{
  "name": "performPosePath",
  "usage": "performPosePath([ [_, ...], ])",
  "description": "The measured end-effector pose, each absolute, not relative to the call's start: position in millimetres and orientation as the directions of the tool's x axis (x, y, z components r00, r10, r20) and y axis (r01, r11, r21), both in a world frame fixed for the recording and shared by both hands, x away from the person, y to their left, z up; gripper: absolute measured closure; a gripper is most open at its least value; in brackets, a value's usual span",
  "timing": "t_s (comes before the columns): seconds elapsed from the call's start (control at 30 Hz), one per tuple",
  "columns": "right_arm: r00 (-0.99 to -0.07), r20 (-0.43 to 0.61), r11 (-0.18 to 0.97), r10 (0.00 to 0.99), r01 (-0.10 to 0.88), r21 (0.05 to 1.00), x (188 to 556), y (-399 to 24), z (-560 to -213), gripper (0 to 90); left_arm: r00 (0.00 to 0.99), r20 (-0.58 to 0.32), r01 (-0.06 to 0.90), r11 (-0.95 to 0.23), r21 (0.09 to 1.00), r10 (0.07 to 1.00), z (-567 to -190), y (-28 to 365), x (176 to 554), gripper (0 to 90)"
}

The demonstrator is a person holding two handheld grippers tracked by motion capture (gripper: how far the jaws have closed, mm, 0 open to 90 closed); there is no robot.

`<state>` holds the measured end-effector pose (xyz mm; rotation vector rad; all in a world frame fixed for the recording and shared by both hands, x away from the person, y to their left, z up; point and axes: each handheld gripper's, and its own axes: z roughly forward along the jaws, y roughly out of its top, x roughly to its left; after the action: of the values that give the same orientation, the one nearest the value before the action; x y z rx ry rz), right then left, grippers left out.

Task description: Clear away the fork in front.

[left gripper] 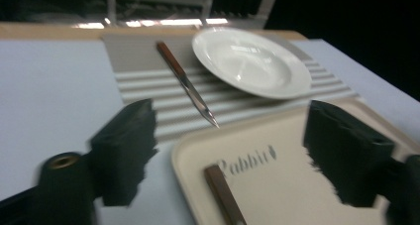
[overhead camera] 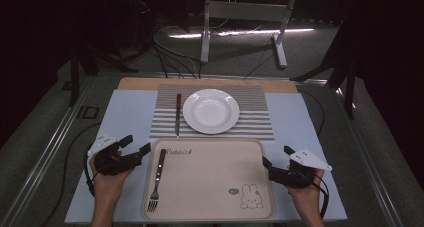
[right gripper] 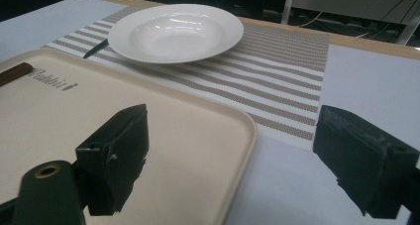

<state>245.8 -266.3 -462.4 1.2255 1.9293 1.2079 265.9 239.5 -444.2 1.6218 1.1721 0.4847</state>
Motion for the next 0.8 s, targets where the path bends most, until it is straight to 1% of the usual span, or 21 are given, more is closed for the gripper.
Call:
performPosePath([
  [0.03,-0.434,0.015,0.181,0.901,0.406,0.896,245,-267,-462,14.3,0.439,-0.229,0.440,0.013,0.898,0.869,-443,241,265,15.8],
  [0.1,-0.431,0.014,0.179,0.902,0.404,0.897,244,-269,-463,14.2,0.433,-0.220,0.420,0.020,0.907,0.874,-440,244,263,15.3],
  [0.2,-0.425,0.018,0.170,0.905,0.399,0.901,243,-273,-462,13.9,0.415,-0.195,0.393,0.018,0.920,0.889,-437,248,260,8.4],
  [0.33,-0.418,0.016,0.163,0.908,0.389,0.907,243,-277,-462,13.8,0.423,-0.157,0.371,-0.012,0.929,0.892,-435,251,258,0.8],
  [0.57,-0.407,0.016,0.153,0.913,0.378,0.913,245,-285,-466,13.6,0.421,-0.109,0.310,-0.031,0.950,0.901,-436,250,252,0.2],
  [0.8,-0.409,0.011,0.148,0.913,0.356,0.923,245,-290,-467,12.9,0.413,-0.092,0.290,-0.035,0.956,0.906,-436,250,250,0.1],
])
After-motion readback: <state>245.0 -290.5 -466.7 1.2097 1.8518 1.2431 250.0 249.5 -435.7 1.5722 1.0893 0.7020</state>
